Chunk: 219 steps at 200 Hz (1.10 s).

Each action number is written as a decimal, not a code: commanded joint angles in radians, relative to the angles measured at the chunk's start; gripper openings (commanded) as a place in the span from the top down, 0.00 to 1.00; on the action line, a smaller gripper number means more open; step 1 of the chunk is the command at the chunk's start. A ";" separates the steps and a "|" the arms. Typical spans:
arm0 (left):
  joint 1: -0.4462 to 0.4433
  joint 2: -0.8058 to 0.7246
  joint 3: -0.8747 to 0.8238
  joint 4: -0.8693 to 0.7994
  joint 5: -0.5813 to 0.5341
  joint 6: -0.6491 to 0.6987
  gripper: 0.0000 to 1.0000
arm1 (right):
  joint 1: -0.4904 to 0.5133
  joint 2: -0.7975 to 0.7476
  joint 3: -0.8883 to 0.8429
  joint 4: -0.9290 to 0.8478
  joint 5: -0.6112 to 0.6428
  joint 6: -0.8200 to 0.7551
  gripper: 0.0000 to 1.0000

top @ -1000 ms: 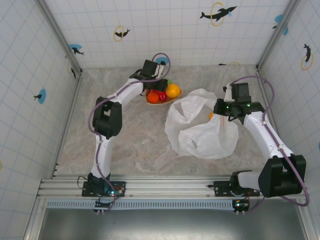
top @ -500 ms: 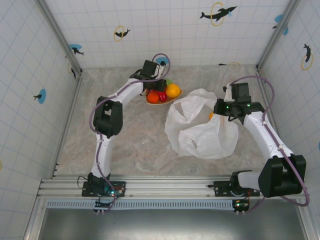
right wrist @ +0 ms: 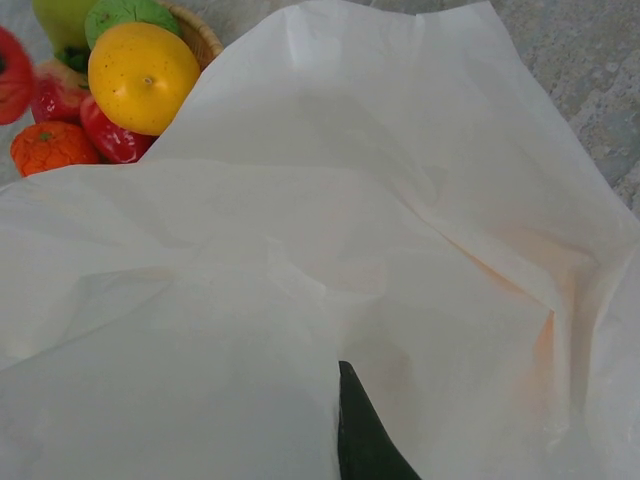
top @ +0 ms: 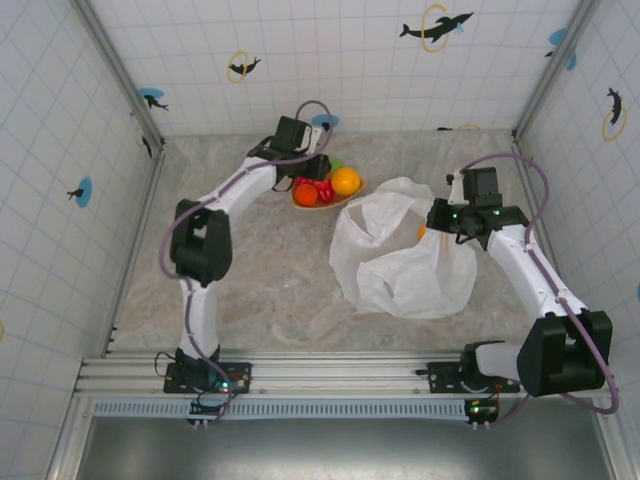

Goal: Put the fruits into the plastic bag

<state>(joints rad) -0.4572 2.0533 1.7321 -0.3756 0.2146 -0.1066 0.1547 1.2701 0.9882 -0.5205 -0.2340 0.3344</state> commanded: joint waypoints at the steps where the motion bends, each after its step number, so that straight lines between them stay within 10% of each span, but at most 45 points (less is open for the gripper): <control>1: -0.011 -0.267 -0.256 0.166 0.087 -0.083 0.60 | -0.004 -0.021 -0.022 0.045 -0.028 0.034 0.98; 72: -0.183 -0.758 -0.921 0.272 0.129 -0.144 0.62 | -0.004 0.003 -0.006 0.087 -0.060 0.077 0.98; 133: -0.371 -0.564 -0.922 0.393 0.149 -0.148 0.63 | -0.002 0.000 -0.005 0.117 -0.092 0.115 0.98; 219: -0.406 -0.309 -0.767 0.678 0.103 -0.259 0.59 | 0.033 -0.030 -0.078 0.162 -0.167 0.169 0.97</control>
<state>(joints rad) -0.8452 1.7061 0.9043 0.1627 0.3214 -0.3161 0.1658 1.2659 0.9573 -0.4030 -0.3500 0.4686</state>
